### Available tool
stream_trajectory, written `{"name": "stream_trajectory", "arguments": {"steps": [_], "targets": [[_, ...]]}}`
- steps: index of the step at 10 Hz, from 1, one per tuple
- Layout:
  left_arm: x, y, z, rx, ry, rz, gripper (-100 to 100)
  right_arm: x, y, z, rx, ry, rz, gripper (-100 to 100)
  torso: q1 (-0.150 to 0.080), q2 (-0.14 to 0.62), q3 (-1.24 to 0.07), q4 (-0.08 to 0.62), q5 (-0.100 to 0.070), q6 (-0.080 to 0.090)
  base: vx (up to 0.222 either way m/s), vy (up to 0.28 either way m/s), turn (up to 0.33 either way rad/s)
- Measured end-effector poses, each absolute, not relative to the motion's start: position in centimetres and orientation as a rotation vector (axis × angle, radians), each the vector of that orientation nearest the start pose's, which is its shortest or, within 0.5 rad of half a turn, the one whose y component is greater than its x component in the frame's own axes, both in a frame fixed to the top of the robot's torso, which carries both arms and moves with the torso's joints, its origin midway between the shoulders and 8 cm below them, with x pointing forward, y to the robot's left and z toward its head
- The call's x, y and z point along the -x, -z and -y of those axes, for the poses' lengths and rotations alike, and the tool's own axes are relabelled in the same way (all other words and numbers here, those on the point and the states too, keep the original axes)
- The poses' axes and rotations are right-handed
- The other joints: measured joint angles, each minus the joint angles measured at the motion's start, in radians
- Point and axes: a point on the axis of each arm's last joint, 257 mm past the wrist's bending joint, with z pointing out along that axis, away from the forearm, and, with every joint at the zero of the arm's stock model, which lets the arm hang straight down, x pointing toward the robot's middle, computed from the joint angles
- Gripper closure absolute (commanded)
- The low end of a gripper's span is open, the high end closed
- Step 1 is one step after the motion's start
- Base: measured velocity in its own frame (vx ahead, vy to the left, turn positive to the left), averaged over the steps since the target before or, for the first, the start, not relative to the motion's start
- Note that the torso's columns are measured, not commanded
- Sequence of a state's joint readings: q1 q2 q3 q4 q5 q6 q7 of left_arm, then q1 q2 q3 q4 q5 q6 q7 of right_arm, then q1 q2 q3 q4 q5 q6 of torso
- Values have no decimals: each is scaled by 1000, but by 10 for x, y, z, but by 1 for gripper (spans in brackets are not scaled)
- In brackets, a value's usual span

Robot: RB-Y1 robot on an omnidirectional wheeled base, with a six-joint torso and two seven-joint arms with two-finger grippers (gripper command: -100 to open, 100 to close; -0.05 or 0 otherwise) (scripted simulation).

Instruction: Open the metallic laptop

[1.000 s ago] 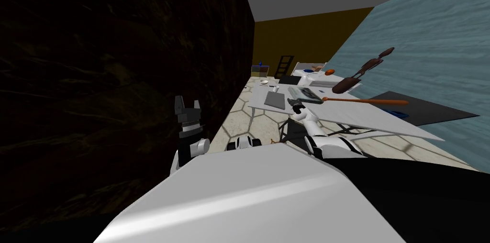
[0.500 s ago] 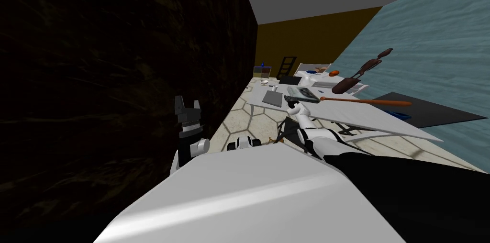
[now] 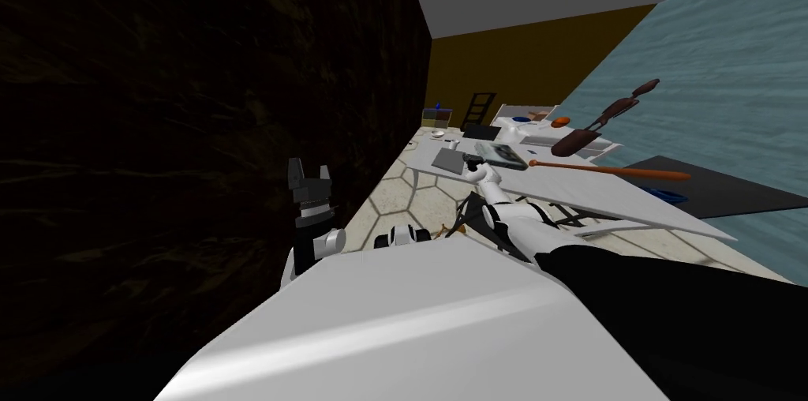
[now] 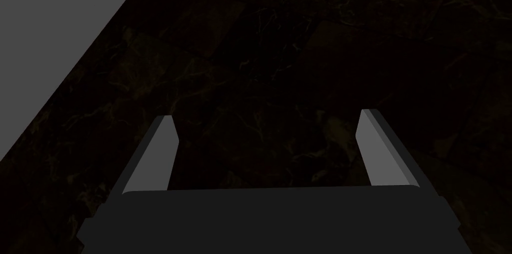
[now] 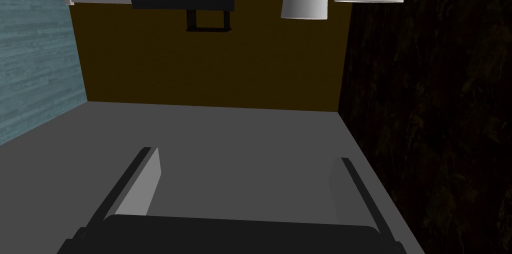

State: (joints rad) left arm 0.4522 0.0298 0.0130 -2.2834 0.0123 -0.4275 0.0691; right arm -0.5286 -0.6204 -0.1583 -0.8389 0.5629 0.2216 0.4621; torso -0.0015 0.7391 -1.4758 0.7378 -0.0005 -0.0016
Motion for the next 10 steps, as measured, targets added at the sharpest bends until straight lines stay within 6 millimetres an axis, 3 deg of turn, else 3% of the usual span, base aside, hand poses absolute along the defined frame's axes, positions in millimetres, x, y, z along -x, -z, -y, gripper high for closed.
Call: {"name": "stream_trajectory", "arguments": {"steps": [3,4,5,10], "targets": [[-358,-28,-279,692,1372,-626,0,-638,172,576,-503,386,-1703,-100,3,2,1,1,1,0,-161,-52,81],[-358,-28,-279,692,1372,-626,0,-650,159,563,-497,379,-1698,-100,2,1,1,1,1,2,-74,-24,21],[-358,-28,-279,692,1372,-626,0,-651,157,562,-497,383,-1699,0,2,-5,-2,-1,1,3,-19,-4,-6],[-358,-28,-279,692,1372,-626,0,-650,158,562,-497,383,-1699,0,1,0,0,0,0,2,-2,0,0]]}}
